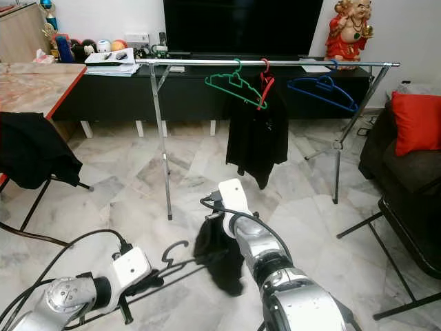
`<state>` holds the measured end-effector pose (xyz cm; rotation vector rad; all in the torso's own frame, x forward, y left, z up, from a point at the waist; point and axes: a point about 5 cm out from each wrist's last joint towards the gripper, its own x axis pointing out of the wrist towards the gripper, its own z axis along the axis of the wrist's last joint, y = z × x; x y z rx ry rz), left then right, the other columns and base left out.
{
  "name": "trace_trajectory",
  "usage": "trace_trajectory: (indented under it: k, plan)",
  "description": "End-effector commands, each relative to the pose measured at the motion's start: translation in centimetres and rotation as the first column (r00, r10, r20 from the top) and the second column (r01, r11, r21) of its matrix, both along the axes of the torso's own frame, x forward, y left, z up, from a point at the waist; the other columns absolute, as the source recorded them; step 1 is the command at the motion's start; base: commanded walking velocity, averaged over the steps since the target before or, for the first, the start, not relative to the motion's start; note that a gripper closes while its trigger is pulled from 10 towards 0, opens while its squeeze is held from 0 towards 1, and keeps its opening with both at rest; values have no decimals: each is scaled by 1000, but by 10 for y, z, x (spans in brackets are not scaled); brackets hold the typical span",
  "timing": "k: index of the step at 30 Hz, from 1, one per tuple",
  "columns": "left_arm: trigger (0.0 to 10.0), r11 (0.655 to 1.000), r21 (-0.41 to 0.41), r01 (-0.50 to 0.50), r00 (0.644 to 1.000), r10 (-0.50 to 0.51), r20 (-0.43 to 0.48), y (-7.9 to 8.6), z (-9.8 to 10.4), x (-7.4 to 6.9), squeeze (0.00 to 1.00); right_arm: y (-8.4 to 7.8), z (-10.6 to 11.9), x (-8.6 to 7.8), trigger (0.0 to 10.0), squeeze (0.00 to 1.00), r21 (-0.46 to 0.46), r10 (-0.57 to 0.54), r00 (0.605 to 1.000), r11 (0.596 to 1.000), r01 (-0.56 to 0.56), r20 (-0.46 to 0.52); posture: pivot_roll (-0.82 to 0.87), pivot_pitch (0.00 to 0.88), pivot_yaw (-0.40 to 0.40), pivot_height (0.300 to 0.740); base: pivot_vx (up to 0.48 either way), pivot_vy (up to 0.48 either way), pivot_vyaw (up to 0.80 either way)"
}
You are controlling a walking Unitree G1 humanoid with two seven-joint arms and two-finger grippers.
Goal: Hang hanger
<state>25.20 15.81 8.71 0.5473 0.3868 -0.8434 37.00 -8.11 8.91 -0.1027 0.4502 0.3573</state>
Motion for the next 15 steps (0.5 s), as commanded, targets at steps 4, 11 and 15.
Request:
trace_trajectory:
  k: [4, 11, 15]
  plan:
    - [10000, 999, 14, -50, 998, 49, 47, 2, 5, 8, 0, 3, 10, 5, 10000, 0, 26, 0, 1000, 1000, -1, 32, 155, 68, -81, 740, 0, 0, 0]
    - [10000, 999, 51, 4, 999, -2, -38, 9, 0, -4, 0, 1, 10, 5, 10000, 0, 20, -4, 999, 1000, 3, 32, 160, 80, -83, 740, 0, 0, 0]
    - [10000, 994, 109, 14, 997, -6, -71, 16, -7, -10, 0, 1, 11, 6, 10000, 0, 20, -5, 999, 1000, 4, 34, 160, 83, -84, 740, 0, 0, 0]
